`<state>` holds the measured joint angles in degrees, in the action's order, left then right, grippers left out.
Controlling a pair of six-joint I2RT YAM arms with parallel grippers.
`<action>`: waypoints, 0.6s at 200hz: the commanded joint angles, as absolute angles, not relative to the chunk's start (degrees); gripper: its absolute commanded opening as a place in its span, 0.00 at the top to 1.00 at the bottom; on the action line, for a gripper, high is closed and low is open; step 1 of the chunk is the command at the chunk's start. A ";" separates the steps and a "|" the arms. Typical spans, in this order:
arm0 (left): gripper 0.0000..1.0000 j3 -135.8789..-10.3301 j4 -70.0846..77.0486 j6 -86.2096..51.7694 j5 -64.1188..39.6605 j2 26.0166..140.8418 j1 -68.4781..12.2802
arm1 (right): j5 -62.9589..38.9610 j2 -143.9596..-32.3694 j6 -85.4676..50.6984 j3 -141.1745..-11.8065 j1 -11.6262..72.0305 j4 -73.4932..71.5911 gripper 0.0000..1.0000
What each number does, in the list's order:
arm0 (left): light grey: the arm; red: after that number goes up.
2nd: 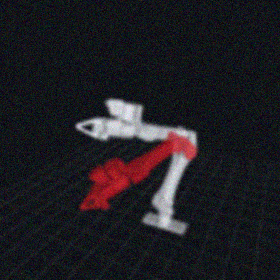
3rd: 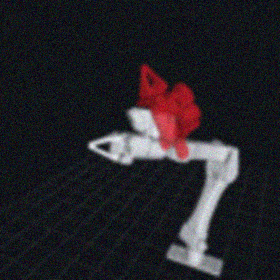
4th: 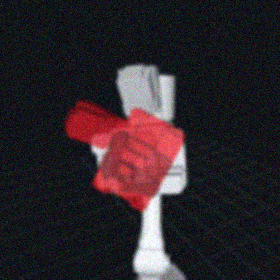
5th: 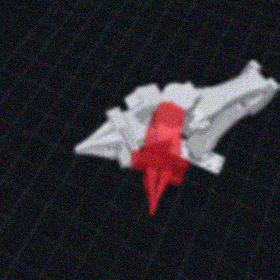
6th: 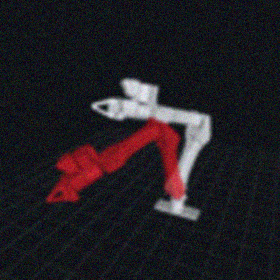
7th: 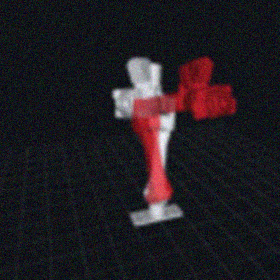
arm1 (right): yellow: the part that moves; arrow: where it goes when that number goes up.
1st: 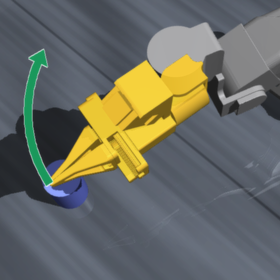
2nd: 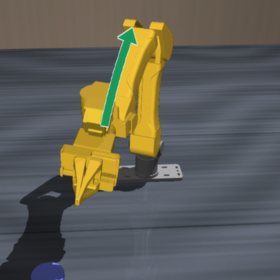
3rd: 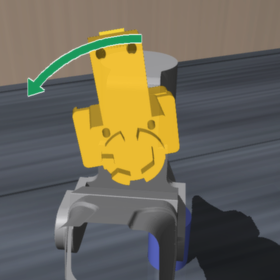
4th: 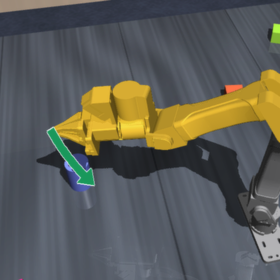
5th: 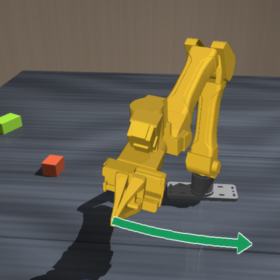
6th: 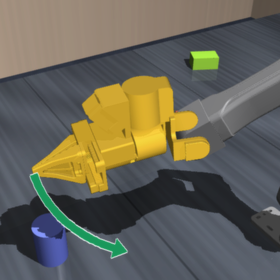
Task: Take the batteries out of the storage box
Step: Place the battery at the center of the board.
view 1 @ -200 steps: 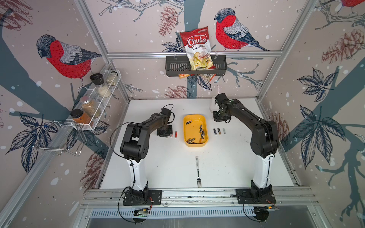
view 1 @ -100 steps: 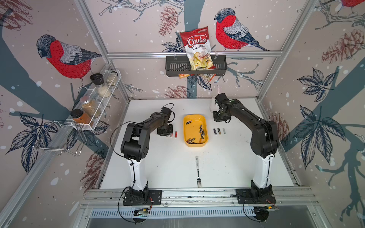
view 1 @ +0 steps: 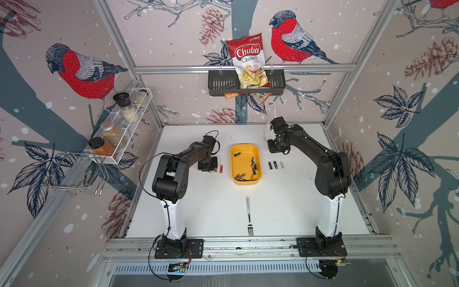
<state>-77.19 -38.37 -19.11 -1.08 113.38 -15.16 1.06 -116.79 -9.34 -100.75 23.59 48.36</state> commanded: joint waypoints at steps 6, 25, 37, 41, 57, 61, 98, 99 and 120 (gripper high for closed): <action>0.73 -76.82 -39.68 -18.91 -0.01 113.12 -14.94 | 1.67 -116.90 -9.89 -101.65 23.91 49.23 0.66; 0.71 -77.34 -40.18 -18.96 0.00 112.70 -14.94 | 1.75 -117.12 -10.01 -102.26 24.34 49.55 0.66; 0.70 -77.56 -40.25 -18.92 0.02 112.53 -14.95 | 1.93 -117.31 -10.02 -102.61 24.78 49.66 0.66; 0.70 -77.63 -40.33 -18.94 0.14 112.50 -14.96 | 1.93 -117.33 -9.99 -102.72 24.93 49.80 0.66; 0.69 -78.11 -40.84 -18.90 0.01 112.35 -14.94 | 2.27 -117.42 -10.23 -103.23 25.66 50.10 0.66; 0.69 -78.16 -40.87 -18.91 0.00 112.28 -15.02 | 2.37 -117.42 -10.28 -103.35 25.80 50.11 0.66; 0.67 -79.35 -41.62 -18.87 0.22 111.28 -14.95 | 4.21 -117.47 -11.01 -104.47 28.58 51.29 0.66; 0.67 -79.36 -41.64 -18.84 0.29 111.28 -14.99 | 4.26 -117.49 -11.04 -104.49 28.62 51.35 0.66; 0.67 -80.06 -42.23 -18.79 0.30 110.86 -14.87 | 4.56 -117.46 -11.49 -104.68 30.57 51.84 0.66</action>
<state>-79.15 -40.64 -19.09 -0.58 111.66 -15.11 2.98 -117.27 -10.46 -104.12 28.91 50.09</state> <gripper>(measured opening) 0.333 0.343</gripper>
